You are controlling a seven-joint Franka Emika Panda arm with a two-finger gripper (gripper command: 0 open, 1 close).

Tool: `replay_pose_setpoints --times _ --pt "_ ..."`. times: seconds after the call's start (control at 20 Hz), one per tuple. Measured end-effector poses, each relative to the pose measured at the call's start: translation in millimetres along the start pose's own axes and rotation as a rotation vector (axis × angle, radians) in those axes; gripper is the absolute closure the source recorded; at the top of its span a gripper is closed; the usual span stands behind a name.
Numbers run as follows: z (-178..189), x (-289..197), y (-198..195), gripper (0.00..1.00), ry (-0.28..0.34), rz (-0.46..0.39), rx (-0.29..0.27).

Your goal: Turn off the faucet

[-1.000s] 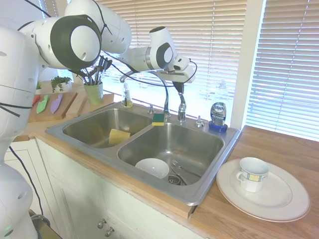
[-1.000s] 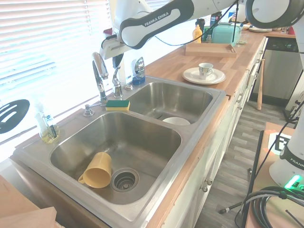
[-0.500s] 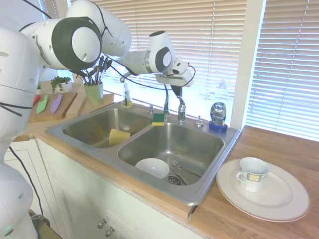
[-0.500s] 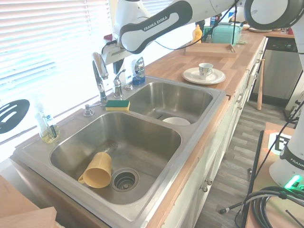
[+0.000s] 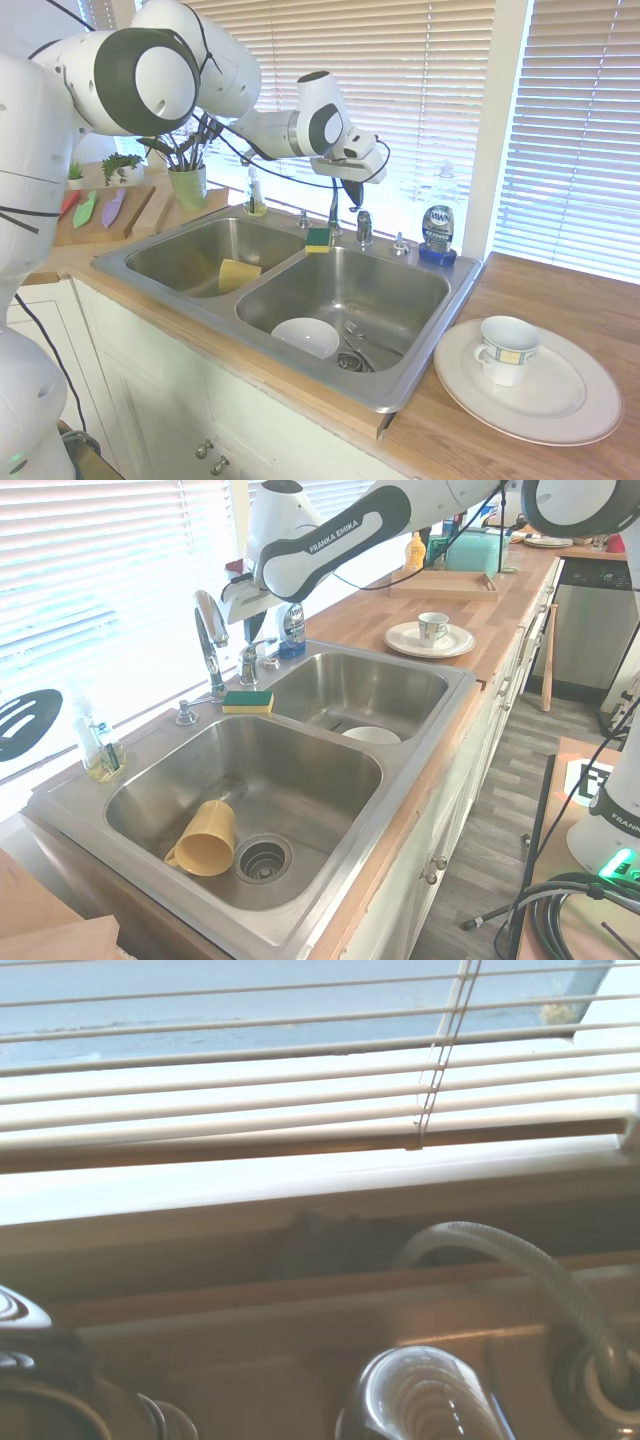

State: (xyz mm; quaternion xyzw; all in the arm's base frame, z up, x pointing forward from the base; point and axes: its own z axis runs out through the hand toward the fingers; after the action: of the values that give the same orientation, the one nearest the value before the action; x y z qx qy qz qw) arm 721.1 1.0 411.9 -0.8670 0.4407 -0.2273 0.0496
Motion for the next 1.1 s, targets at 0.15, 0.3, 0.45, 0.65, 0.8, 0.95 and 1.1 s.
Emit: replay_pose_setpoints --times 0.15,0.3,0.45,0.65,0.8,0.95,1.1 --pt "-3 -1 3 1.0 -0.011 0.013 -0.005" --pt "-10 -1 8 1.0 -0.029 0.024 -0.02" --pt "-20 -4 18 1.0 -0.043 0.036 -0.026" --pt "-35 -14 36 1.0 -0.063 0.045 -0.038" --pt "-32 -29 66 1.0 -0.113 0.049 -0.108" --pt "-12 -46 92 1.0 -0.146 0.052 -0.153" --pt "-14 -58 104 1.0 -0.162 0.049 -0.167"
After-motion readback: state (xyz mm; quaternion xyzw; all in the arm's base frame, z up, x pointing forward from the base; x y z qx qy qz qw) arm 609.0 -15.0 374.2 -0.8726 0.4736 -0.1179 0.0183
